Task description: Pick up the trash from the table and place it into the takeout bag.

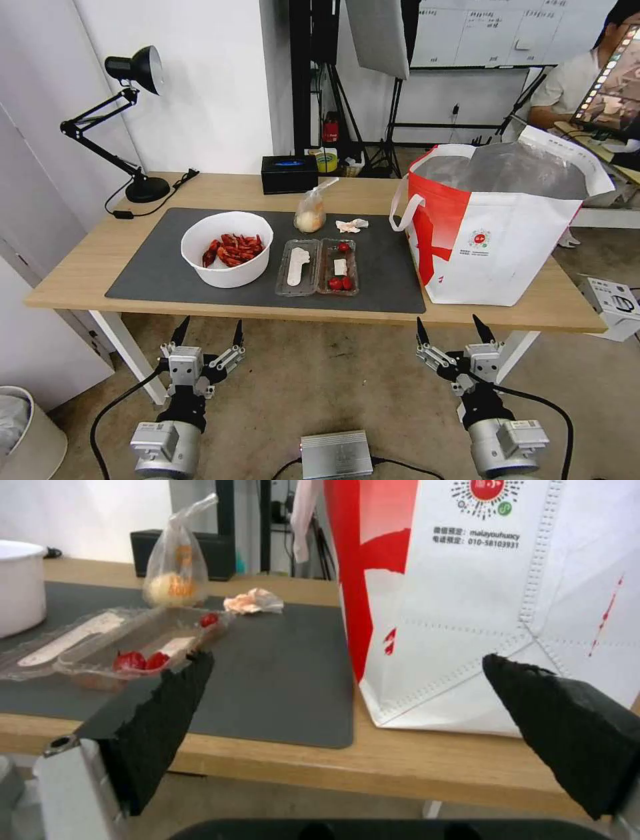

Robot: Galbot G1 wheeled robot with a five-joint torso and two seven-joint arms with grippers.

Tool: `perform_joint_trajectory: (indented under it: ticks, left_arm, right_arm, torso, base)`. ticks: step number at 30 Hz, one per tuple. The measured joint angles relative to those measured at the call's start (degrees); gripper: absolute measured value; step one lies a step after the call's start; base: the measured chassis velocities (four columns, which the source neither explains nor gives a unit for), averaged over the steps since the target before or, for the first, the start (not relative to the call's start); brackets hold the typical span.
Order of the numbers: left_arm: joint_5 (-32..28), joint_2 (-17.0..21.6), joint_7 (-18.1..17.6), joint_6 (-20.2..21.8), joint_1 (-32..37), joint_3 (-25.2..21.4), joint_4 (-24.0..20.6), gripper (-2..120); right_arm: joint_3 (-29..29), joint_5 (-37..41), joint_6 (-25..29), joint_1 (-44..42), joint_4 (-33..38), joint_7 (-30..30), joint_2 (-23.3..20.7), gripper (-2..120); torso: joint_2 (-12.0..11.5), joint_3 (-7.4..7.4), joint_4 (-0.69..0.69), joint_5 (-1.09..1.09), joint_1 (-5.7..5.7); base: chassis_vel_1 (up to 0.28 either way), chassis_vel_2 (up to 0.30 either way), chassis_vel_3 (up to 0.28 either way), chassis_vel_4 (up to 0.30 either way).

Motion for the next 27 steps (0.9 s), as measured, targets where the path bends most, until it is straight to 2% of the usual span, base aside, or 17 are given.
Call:
perform_joint_trajectory:
  ticks: [16,18,19,22,23,27]
  left_arm:
    - [-0.4,0.2,0.0,0.1,-0.3,0.0,0.2,100]
    - [-3.3,1.8,-1.0,1.4,-3.0,0.7,1.6,100]
    - [-3.3,1.8,-1.0,1.4,-3.0,0.7,1.6,100]
    - [-10.3,5.8,-3.2,4.6,-9.4,2.5,5.0,100]
    - [-10.3,5.8,-3.2,4.6,-9.4,2.5,5.0,100]
    - [-18.5,10.4,-5.7,8.2,-16.7,4.6,8.9,100]
  right_arm:
    - [0.2,0.3,-0.1,0.0,0.0,0.3,-0.4,100]
    - [2.3,2.7,-1.5,-0.3,0.7,3.4,-3.3,100]
    - [2.3,2.7,-1.5,-0.3,0.7,3.4,-3.3,100]
    - [7.7,8.5,-5.0,-1.0,2.6,11.3,-10.5,100]
    - [7.7,8.5,-5.0,-1.0,2.6,11.3,-10.5,100]
    - [9.8,10.9,-5.0,-1.8,3.9,13.3,-13.0,100]
  torso:
    - [0.0,0.00,0.01,0.01,0.00]
    - [0.0,0.00,0.01,0.01,0.00]
    - [0.0,0.00,0.01,0.01,0.00]
    - [0.0,0.00,0.00,0.00,0.00]
    - [0.0,0.00,0.00,0.00,0.00]
    - [0.0,0.00,-0.03,-0.01,0.00]
  base:
    - [0.000,0.000,0.000,0.000]
    - [0.000,0.000,0.000,0.000]
    - [0.000,0.000,0.000,0.000]
    - [0.000,0.000,0.000,0.000]
    - [0.000,0.000,0.000,0.000]
    - [0.000,0.000,0.000,0.000]
